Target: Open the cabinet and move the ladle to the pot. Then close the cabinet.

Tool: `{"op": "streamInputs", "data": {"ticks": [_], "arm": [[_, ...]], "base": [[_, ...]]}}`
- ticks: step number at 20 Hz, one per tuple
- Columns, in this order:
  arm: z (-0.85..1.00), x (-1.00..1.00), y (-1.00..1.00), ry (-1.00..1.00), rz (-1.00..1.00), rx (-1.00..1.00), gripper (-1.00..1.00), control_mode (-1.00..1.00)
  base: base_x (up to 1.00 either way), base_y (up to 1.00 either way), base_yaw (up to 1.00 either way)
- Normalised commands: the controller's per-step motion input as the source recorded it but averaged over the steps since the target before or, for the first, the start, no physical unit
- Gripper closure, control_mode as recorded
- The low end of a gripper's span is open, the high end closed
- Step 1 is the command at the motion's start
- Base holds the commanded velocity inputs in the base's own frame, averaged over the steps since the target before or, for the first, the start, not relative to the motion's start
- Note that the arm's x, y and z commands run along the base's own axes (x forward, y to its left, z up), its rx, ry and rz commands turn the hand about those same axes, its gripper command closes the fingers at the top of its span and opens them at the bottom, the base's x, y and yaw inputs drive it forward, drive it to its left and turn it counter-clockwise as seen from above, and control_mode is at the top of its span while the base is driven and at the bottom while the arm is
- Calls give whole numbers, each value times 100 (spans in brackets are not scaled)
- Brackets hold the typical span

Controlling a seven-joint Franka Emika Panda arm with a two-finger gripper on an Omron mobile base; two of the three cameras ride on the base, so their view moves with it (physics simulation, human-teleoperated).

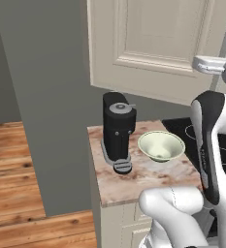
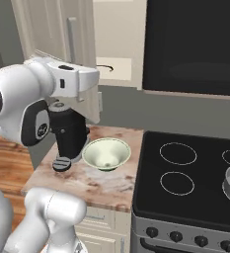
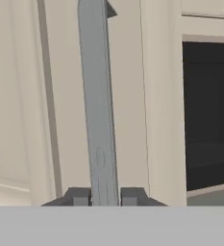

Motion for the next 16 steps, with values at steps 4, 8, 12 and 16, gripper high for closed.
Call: {"op": "streamInputs", "data": {"ticks": [4, 8, 12, 16], "arm": [[0, -61, 16, 1, -12, -3, 100, -100], [0, -52, 13, 6, -11, -3, 100, -100], [0, -51, 13, 7, -10, -4, 100, -100], [0, -49, 14, 6, -9, -4, 100, -100]], "base": [[0, 0, 0], [0, 0, 0], [0, 0, 0], [0, 0, 0]]}}
